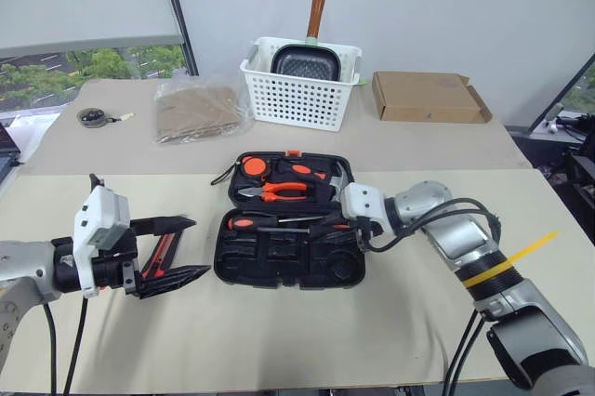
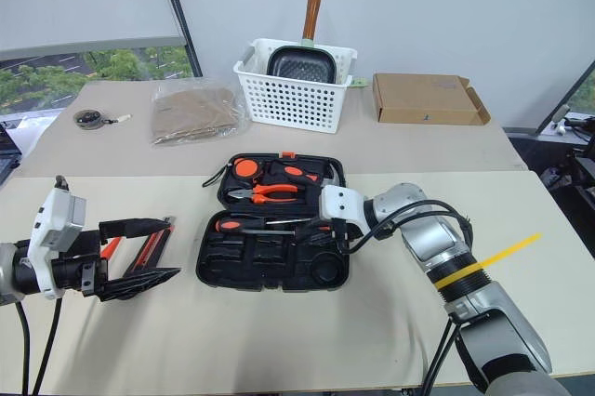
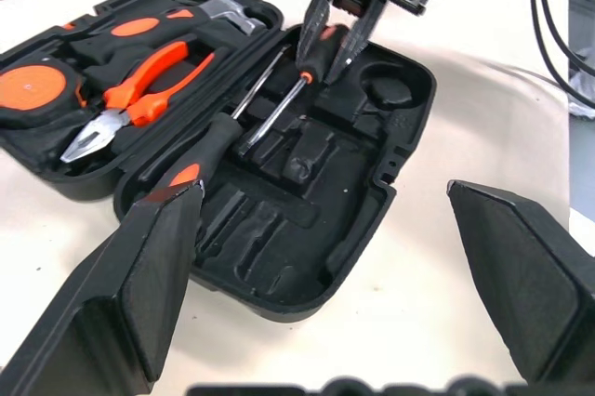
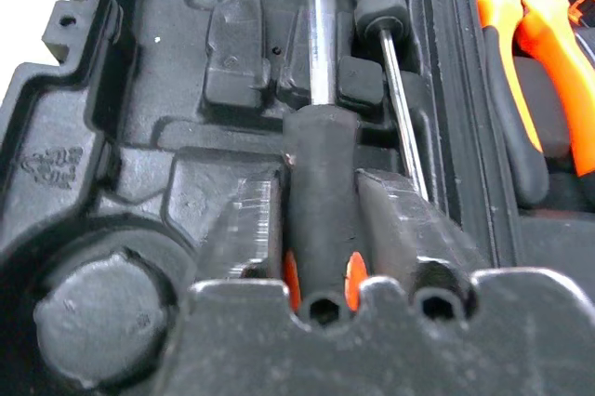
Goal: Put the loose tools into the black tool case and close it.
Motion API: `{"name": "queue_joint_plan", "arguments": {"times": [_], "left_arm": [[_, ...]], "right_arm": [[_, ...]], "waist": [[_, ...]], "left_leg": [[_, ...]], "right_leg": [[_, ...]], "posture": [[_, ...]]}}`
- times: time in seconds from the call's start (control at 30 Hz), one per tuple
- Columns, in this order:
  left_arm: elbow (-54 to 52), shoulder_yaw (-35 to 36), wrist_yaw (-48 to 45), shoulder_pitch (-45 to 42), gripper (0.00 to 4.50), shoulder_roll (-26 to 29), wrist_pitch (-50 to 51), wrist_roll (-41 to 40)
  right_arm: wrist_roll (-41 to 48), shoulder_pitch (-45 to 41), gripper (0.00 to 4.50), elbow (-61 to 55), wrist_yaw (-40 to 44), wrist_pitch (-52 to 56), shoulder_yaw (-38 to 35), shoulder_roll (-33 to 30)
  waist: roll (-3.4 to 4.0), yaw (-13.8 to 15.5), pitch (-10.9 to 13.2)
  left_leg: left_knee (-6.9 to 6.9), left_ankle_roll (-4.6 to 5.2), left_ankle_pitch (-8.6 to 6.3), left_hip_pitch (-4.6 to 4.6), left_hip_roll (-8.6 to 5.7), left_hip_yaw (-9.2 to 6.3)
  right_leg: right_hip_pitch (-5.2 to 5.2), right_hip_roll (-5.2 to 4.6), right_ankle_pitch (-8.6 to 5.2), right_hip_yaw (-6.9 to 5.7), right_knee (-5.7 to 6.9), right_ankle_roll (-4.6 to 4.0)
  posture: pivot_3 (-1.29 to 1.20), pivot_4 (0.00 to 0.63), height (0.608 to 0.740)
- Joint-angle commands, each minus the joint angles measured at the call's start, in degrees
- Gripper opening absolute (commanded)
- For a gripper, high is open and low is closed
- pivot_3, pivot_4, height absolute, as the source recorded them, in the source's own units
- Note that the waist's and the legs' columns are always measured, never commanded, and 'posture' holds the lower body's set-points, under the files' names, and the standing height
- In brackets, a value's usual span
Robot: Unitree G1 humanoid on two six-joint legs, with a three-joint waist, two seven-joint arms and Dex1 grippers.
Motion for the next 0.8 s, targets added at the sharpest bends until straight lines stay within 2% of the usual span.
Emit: {"name": "queue_joint_plan", "arguments": {"times": [0.03, 0.1, 0.17, 0.23, 0.47, 0.57, 0.8], "left_arm": [[-1.3, 0.8, 0.3, -0.8, 4.5, 1.2, -0.2, -0.9], [-1.0, 0.6, 0.2, -0.9, 4.5, 1.4, -0.4, -0.8], [-0.7, 0.4, 0.1, -1.2, 4.5, 1.5, -0.5, -0.7], [-0.3, 0.3, 0.0, -1.4, 4.5, 1.7, -0.7, -0.6], [1.0, -1.3, -0.6, -2.6, 4.5, 2.1, -1.5, 0.2], [1.4, -1.9, -0.9, -3.1, 4.5, 2.2, -1.8, 0.4], [2.2, -2.2, -1.7, -3.4, 4.5, 2.7, -2.2, 0.7]], "right_arm": [[0.4, -1.0, 3.14, -1.7, 0.7, 1.1, -1.9, -0.1], [1.0, -0.7, 3.99, -2.8, 0.9, 1.8, -2.5, -0.5], [1.6, -0.8, 4.42, -3.7, 0.5, 2.0, -3.7, -0.6], [4.0, -0.7, 4.42, -5.2, 0.5, 4.1, -5.4, -0.1], [12.7, 3.0, 4.42, -8.7, -9.6, 8.4, -13.5, 10.9], [10.8, 5.4, 4.42, -6.9, -12.0, 5.4, -12.6, 13.6], [5.2, 7.1, 4.42, -0.7, -12.3, -0.5, -9.8, 13.3]], "waist": [[0.0, 0.0, 0.0], [0.0, 0.0, 0.0], [0.0, 0.0, 0.0], [0.0, 0.0, 0.0], [0.01, -0.1, 0.0], [0.01, -0.1, 0.0], [0.03, -0.2, 0.0]], "left_leg": [[0.0, -0.01, 0.01, 0.0, 0.0, 0.0], [-0.01, -0.02, 0.02, -0.01, 0.0, -0.02], [-0.01, -0.03, 0.02, -0.01, 0.0, -0.01], [-0.01, -0.02, 0.02, -0.03, 0.0, -0.01], [-0.04, -0.1, 0.05, 0.0, 0.05, -0.02], [-0.04, -0.11, 0.05, 0.0, 0.05, -0.03], [-0.02, -0.09, 0.05, -0.01, -0.01, 0.02]], "right_leg": [[-0.01, 0.0, 0.0, 0.0, 0.01, -0.01], [-0.01, 0.01, 0.0, -0.01, 0.02, -0.03], [-0.02, 0.01, 0.0, -0.01, 0.01, -0.04], [-0.03, 0.01, 0.0, 0.0, 0.01, -0.04], [-0.02, 0.05, 0.01, -0.01, 0.03, -0.09], [-0.02, 0.05, 0.01, -0.02, 0.05, -0.1], [-0.02, 0.02, 0.0, 0.02, 0.05, -0.08]], "posture": [[0.0, 0.15, 0.7], [0.0, 0.15, 0.7], [0.0, 0.15, 0.7], [0.0, 0.15, 0.7], [0.0, 0.15, 0.7], [0.0, 0.15, 0.7], [0.0, 0.15, 0.7]]}}
